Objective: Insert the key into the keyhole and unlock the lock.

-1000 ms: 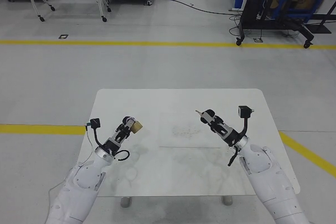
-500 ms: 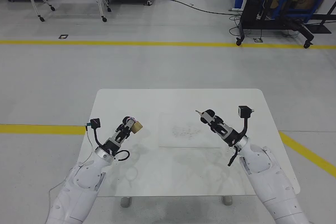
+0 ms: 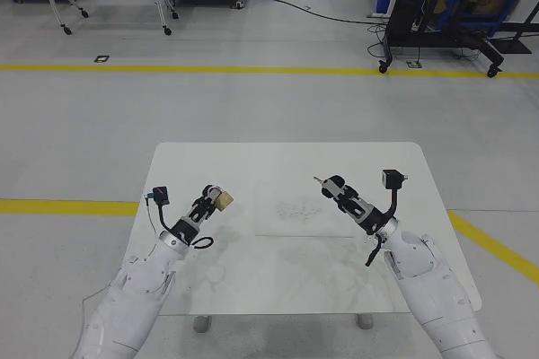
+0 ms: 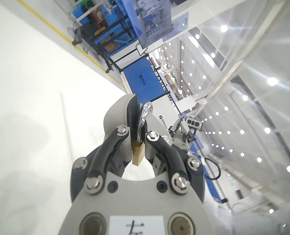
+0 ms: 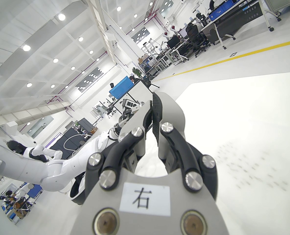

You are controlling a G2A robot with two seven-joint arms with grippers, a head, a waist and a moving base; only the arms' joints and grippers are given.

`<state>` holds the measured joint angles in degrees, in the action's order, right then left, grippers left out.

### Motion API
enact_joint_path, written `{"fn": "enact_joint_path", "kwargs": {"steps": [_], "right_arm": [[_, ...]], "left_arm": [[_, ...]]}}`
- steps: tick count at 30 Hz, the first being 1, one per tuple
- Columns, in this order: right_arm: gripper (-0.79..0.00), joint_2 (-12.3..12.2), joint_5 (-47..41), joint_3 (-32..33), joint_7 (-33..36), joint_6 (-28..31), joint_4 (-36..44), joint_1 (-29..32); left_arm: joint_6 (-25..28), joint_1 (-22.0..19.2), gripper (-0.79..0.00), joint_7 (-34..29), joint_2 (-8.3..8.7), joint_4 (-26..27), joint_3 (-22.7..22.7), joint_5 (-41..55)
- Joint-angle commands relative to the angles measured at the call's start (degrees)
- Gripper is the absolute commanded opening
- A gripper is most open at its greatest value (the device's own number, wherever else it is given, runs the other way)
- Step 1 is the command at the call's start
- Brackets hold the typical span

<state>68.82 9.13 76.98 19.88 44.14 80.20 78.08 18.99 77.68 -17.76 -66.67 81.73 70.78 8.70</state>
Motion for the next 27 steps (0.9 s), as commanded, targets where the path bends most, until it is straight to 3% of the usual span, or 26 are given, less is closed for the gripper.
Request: {"fn": "enact_joint_path", "kwargs": {"steps": [1, 3, 6, 17, 23, 27], "right_arm": [[-0.785, 0.0, 0.0, 0.0, 0.0, 0.0, 0.0, 0.0], [-0.785, 0.0, 0.0, 0.0, 0.0, 0.0, 0.0, 0.0], [-0.785, 0.0, 0.0, 0.0, 0.0, 0.0, 0.0, 0.0], [-0.785, 0.0, 0.0, 0.0, 0.0, 0.0, 0.0, 0.0], [-0.785, 0.7, -2.2, -4.3, 1.4, -4.5, 0.8, -0.8], [-0.785, 1.1, 6.2, -5.8, -3.1, -8.3, 1.4, -2.1]], "left_arm": [[-11.1, -3.1, -0.785, -6.2, -0.24, -1.7, -0.6, 6.9], [-19.5, -5.9, -0.785, -11.8, -0.48, -4.1, -1.3, 12.2], [-26.5, -9.6, -0.785, -18.4, -0.85, -6.6, -2.2, 17.5], [-27.4, -10.8, -0.785, -20.2, -1.12, -7.5, -2.3, 20.8], [-31.9, -12.9, -0.785, -24.0, -1.96, -8.2, -2.0, 31.9], [-32.4, -14.6, -0.785, -28.6, -2.54, -11.1, -2.9, 37.0]]}}
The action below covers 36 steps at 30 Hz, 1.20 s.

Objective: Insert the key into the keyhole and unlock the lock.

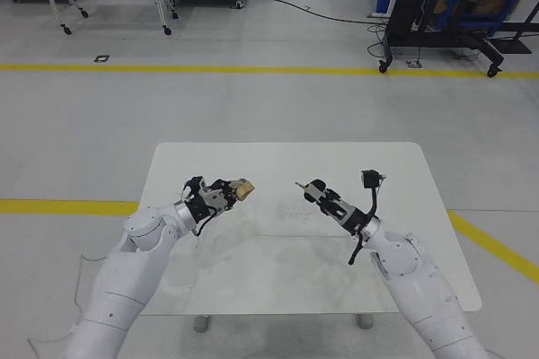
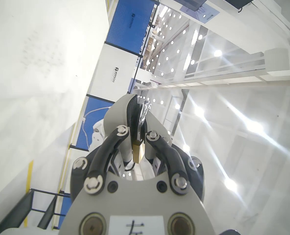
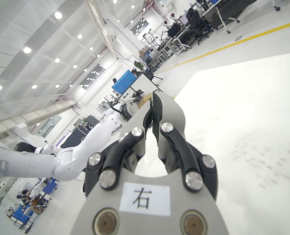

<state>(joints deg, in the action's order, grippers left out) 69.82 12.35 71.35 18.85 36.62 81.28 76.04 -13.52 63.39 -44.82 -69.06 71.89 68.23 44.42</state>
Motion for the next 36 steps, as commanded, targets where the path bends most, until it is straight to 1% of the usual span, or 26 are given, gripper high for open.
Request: {"fn": "enact_joint_path", "kwargs": {"steps": [1, 3, 4, 12, 13, 15, 17, 20, 22, 23, 24, 26, 28, 36], "right_arm": [[-0.785, 0.2, 5.5, -0.3, -4.2, -1.5, 0.8, 0.0], [-0.785, 0.3, 7.9, -0.4, -7.2, -1.8, 1.7, 0.5], [-0.785, 0.3, 7.9, -0.4, -7.2, -1.8, 1.7, 0.5], [-0.785, 0.3, 7.9, -0.4, -7.2, -1.8, 1.7, 0.5], [-0.785, 0.3, 9.2, -0.6, -6.8, -2.9, 1.7, 0.6], [-0.785, 0.3, 18.9, -2.9, -4.7, -7.5, 4.1, -0.3], [-0.785, 0.6, 23.4, -5.4, -4.2, -9.9, 6.6, -0.6], [-0.785, 0.8, 28.2, -6.9, -3.9, -14.0, 9.6, -0.7], [-0.785, 0.7, 31.3, -7.0, -3.0, -15.3, 11.6, -0.6], [-0.785, 0.5, 34.4, -6.8, -2.4, -15.6, 12.8, -0.6], [-0.785, 0.1, 39.6, -6.3, -1.9, -16.2, 14.5, -0.5], [-0.785, -0.4, 45.8, -5.0, -2.6, -16.3, 18.3, 1.2], [-0.785, -0.5, 46.5, -4.7, -2.8, -16.1, 18.9, 1.5], [-0.785, -0.5, 46.5, -4.7, -2.8, -16.1, 18.9, 1.5]], "left_arm": [[0.7, -0.8, -0.785, -2.7, -0.32, -3.0, -0.5, 2.5], [2.7, -1.8, -0.785, -3.3, -0.66, -6.5, -0.9, 3.5], [3.0, -2.0, -0.785, -3.3, -0.68, -6.9, -1.0, 3.1], [3.0, -2.0, -0.785, -3.3, -0.68, -6.9, -1.0, 3.1], [3.0, -1.9, -0.785, -3.0, -0.69, -6.8, -1.0, 3.0], [3.1, -1.6, -0.785, -1.1, -0.65, -5.5, -1.2, 1.4], [2.6, -1.1, -0.785, -0.2, -0.58, -4.7, -1.4, 0.3], [2.3, -0.8, -0.785, 0.9, -0.43, -3.5, -1.6, -1.9], [2.6, -0.6, -0.785, 2.0, -0.3, -2.7, -1.8, -4.3], [3.0, -0.5, -0.785, 2.7, -0.24, -2.4, -1.8, -5.4], [4.0, -0.4, -0.785, 3.8, -0.14, -2.0, -2.0, -7.8], [5.5, 0.2, -0.785, 5.3, -0.12, -1.4, -1.9, -9.0], [6.5, 0.4, -0.785, 6.3, -0.14, -1.1, -1.8, -9.3], [6.3, 0.6, -0.785, 6.4, -0.16, -1.1, -1.8, -9.2]]}}
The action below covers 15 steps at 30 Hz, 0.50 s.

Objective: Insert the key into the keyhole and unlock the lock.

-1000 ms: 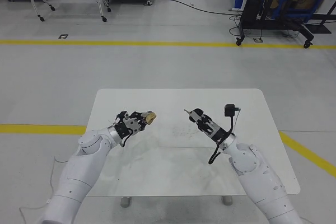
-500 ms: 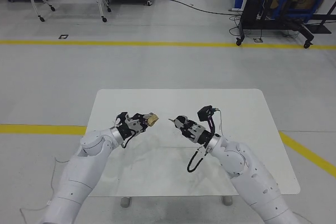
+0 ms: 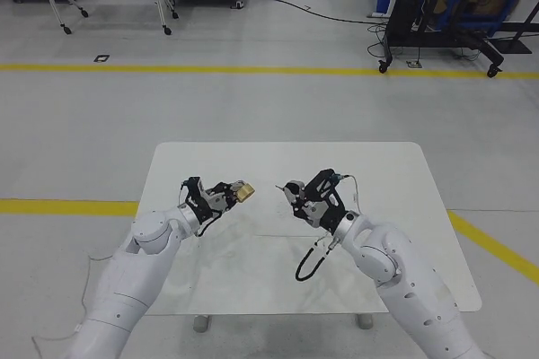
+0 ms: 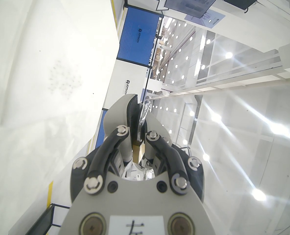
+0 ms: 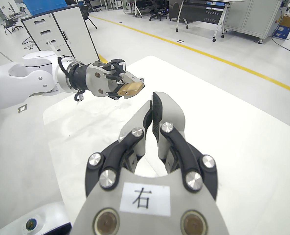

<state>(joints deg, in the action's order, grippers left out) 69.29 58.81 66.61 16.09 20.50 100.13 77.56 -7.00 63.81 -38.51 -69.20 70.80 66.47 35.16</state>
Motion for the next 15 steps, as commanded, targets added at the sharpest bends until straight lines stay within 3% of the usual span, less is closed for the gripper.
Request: {"fn": "enact_joint_path", "kwargs": {"steps": [1, 8, 15], "right_arm": [[-0.785, 0.0, 1.5, -0.4, 1.5, -0.5, -0.8, 0.1], [-0.785, -0.3, 15.5, -4.8, 4.2, 10.8, 0.2, -7.4], [-0.785, -1.7, 34.1, -8.2, 4.1, 27.3, 5.5, -11.4]], "left_arm": [[-1.6, 0.4, -0.785, 0.2, -0.09, 0.0, -0.2, 0.9], [-13.3, -2.0, -0.785, 0.6, -0.39, -3.3, -1.3, 3.3], [-16.1, -4.0, -0.785, -0.7, -0.82, -6.0, -3.5, 2.1]]}}
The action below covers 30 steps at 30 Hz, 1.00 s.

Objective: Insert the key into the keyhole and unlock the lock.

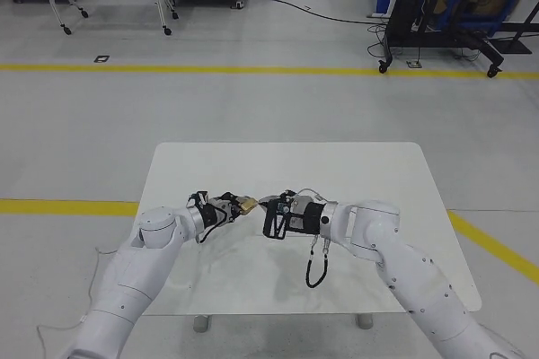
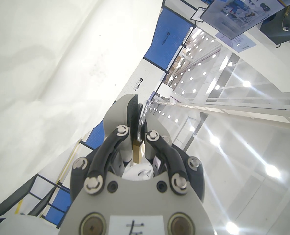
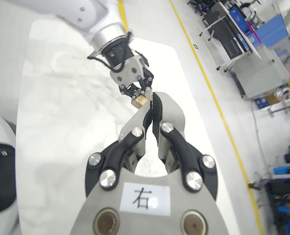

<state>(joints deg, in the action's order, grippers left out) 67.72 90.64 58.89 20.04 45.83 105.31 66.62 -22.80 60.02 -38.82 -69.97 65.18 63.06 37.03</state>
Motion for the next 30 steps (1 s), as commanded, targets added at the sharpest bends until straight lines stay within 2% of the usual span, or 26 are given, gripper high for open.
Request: {"fn": "enact_joint_path", "kwargs": {"steps": [1, 5, 8, 11, 17, 22, 30], "right_arm": [[-0.785, -0.2, 4.4, -1.2, 0.8, 3.6, 0.8, -0.9], [-0.785, -0.4, 11.1, -4.6, 2.4, 8.9, 2.7, -2.5], [-0.785, -0.3, 14.0, -7.2, 4.2, 9.8, 3.4, -3.3], [-0.785, 0.2, 17.8, -10.4, 8.8, 9.0, 2.8, -4.2], [-0.785, 2.0, 19.6, -15.6, 14.6, 5.4, 0.8, -6.4], [-0.785, 2.9, 20.2, -17.2, 17.3, 3.8, 0.4, -7.4], [-0.785, 3.5, 21.2, -18.2, 19.8, 2.8, 0.2, -7.1]], "left_arm": [[-0.7, -0.5, -0.785, -0.8, -0.1, -0.8, -0.2, 0.6], [-1.2, -1.2, -0.785, -1.6, -0.24, -1.8, -0.6, 0.8], [-1.2, -1.3, -0.785, -2.1, -0.3, -2.0, -0.9, 0.7], [-1.3, -1.4, -0.785, -2.3, -0.38, -2.2, -1.1, 0.8], [-3.1, -1.4, -0.785, -2.4, -0.34, -1.8, -1.2, 1.0], [-6.4, -1.5, -0.785, -1.9, -0.25, -1.5, -1.3, 0.8], [-7.3, -1.6, -0.785, -2.0, -0.29, -1.4, -1.7, 1.0]]}}
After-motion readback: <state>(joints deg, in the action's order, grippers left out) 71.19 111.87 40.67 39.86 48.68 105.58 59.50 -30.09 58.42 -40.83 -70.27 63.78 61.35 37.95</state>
